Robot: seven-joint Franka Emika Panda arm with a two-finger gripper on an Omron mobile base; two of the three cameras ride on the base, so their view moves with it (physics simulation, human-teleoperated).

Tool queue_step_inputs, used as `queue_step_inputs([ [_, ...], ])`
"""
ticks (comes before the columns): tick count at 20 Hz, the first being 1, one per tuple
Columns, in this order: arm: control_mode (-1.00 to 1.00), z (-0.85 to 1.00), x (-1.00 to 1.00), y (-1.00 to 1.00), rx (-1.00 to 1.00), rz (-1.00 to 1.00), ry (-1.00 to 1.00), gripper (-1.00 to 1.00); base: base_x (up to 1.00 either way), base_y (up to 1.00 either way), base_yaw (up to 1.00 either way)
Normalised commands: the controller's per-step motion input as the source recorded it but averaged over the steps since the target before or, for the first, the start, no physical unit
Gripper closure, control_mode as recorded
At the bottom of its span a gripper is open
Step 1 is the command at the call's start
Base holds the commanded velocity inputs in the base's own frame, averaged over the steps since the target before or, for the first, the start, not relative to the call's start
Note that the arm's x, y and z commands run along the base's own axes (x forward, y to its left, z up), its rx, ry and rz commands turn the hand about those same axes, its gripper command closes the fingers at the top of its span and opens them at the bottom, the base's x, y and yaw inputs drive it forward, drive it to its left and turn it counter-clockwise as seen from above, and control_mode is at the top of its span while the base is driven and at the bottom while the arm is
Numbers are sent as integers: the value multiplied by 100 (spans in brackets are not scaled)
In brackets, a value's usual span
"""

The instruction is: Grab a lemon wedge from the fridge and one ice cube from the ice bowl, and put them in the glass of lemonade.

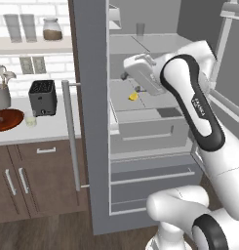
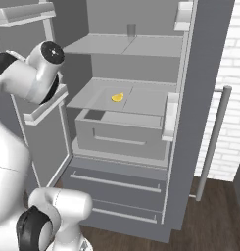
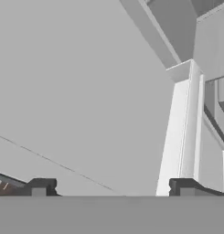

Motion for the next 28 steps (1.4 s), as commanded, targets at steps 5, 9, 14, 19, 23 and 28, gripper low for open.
queue_step_inputs([
  [5,-100,26,-13,-81,-8,-15,-9,-100,0,0,0],
  [9,-100,2,-17,-52,-31,-23,-18,-100,0,0,0],
  [14,-100,0,-12,-68,-32,-23,-21,-100,0,0,0],
  [19,-100,4,-36,-78,-21,-18,-9,-100,0,0,0],
  [23,-100,30,-43,-49,-16,-13,22,-100,0,0,0],
  [28,-100,29,-7,4,-25,-20,40,-100,0,0,0],
])
